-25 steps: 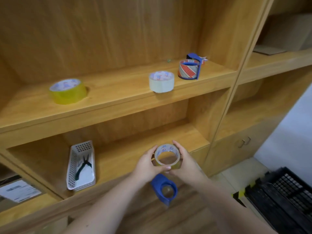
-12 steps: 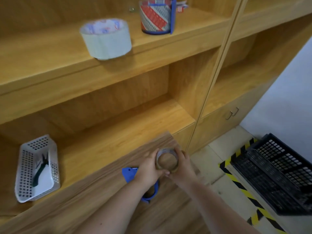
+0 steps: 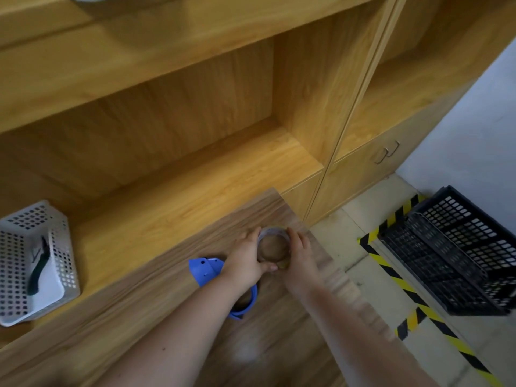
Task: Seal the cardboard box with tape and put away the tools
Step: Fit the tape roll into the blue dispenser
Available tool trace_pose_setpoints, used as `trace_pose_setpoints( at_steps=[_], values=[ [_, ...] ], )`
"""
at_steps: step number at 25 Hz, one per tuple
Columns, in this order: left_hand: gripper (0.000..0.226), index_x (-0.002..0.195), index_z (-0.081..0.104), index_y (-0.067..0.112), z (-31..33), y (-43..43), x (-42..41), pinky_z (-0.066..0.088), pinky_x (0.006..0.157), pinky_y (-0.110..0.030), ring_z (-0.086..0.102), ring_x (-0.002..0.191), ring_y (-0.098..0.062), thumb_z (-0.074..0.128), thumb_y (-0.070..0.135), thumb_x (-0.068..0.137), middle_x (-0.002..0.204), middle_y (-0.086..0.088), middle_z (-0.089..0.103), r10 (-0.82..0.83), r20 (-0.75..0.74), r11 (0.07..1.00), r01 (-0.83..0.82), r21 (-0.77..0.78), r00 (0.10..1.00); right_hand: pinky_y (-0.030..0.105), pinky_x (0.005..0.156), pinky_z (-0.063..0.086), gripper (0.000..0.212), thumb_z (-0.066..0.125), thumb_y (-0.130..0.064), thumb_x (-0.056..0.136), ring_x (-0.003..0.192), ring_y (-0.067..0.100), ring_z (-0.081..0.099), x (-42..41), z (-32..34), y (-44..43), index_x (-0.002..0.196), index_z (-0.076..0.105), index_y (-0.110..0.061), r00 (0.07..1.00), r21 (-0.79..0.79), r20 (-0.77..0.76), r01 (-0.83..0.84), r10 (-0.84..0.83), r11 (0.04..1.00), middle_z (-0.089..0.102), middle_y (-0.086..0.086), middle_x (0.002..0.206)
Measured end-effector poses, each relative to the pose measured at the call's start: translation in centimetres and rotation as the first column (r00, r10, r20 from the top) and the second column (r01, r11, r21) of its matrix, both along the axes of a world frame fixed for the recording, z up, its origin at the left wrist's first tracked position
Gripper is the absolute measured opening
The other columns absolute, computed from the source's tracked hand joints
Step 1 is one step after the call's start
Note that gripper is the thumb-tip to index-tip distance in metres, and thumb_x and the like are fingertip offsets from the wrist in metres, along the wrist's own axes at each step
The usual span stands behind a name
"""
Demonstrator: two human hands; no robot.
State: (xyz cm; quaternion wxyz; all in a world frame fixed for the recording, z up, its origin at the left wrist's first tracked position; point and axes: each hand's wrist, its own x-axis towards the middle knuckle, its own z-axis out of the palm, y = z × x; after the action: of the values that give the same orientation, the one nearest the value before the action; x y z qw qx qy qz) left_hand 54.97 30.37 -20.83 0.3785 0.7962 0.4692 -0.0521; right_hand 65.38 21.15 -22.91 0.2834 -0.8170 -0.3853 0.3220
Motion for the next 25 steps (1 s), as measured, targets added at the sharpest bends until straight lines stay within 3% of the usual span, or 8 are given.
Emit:
trace_pose_setpoints(
  at_steps=[6,11,18,25],
  values=[
    [0.111,0.153,0.011,0.025,0.9,0.1,-0.2,0.033,0.112,-0.037,0.03,0.141,-0.023,0.082,0.04,0.068,0.156,-0.005,0.024,0.009,0.013,0.998,-0.009,-0.061,1.0,0.04,0.11,0.032,0.105,0.077,-0.025,0.074,0.138,0.027,0.023,-0.5,0.6,0.0,0.148,0.003,-0.028,0.999,-0.045,0.035,0.001,0.001,0.999,0.019,0.004,0.15],
    [0.095,0.149,0.02,0.032,3.3,-1.0,-2.1,0.035,0.111,-0.037,0.033,0.14,-0.022,0.079,0.027,0.075,0.153,-0.001,0.034,0.039,0.129,0.998,-0.031,-0.059,0.991,0.047,0.111,0.026,0.099,0.079,-0.038,0.067,0.136,0.026,0.021,-1.2,3.2,-0.9,0.145,0.018,-0.032,0.986,-0.004,0.167,0.006,-0.005,1.0,0.025,0.001,0.148],
    [0.065,0.14,0.039,0.031,7.7,-3.8,-8.2,0.04,0.102,-0.03,0.044,0.131,-0.018,0.07,0.017,0.083,0.143,0.002,0.047,0.089,0.161,0.996,-0.086,-0.027,0.983,0.033,0.101,0.039,0.06,0.079,-0.023,0.071,0.122,0.019,0.04,-4.0,7.2,-3.6,0.122,0.049,-0.024,0.998,0.151,0.066,-0.034,0.024,0.988,0.047,-0.002,0.128],
    [0.062,0.137,0.044,0.025,10.1,-8.5,-15.5,0.036,0.101,-0.027,0.049,0.125,-0.02,0.069,0.012,0.082,0.135,-0.006,0.053,0.197,0.195,0.979,-0.201,0.001,0.961,0.025,0.094,0.029,0.046,0.077,-0.02,0.072,0.117,0.021,0.04,-9.4,10.2,-7.4,0.113,0.056,-0.02,0.983,0.189,0.15,-0.134,0.106,0.973,0.058,-0.001,0.118]
  ],
)
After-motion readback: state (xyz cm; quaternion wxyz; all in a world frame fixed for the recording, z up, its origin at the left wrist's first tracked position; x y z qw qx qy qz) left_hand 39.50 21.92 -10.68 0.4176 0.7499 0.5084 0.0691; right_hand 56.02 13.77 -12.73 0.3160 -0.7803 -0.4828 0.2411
